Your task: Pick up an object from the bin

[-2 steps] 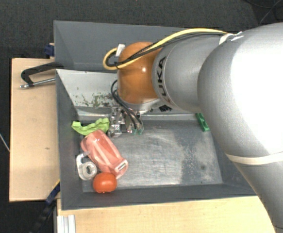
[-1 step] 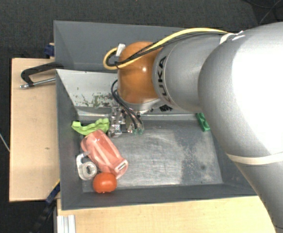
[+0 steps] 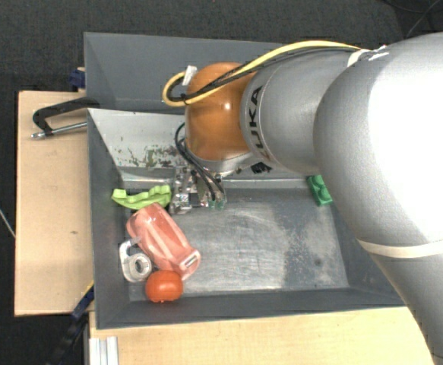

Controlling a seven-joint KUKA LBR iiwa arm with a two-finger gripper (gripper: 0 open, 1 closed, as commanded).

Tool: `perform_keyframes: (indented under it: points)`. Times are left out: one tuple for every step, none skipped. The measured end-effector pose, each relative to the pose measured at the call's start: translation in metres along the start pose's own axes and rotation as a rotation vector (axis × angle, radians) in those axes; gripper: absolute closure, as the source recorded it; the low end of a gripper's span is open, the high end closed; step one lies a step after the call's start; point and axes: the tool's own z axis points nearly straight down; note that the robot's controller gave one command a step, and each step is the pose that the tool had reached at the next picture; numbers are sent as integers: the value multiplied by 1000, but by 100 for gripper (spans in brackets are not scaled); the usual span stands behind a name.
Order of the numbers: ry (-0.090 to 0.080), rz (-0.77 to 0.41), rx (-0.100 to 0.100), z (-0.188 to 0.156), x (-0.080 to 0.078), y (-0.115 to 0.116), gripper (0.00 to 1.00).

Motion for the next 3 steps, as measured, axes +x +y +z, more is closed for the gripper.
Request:
perform_keyframes:
  points:
    - [4, 0, 1, -11, 1, 0, 100]
    - [4, 0, 0, -33, 1, 0, 100]
    - [-3, 0, -2, -48, -1, 1, 100]
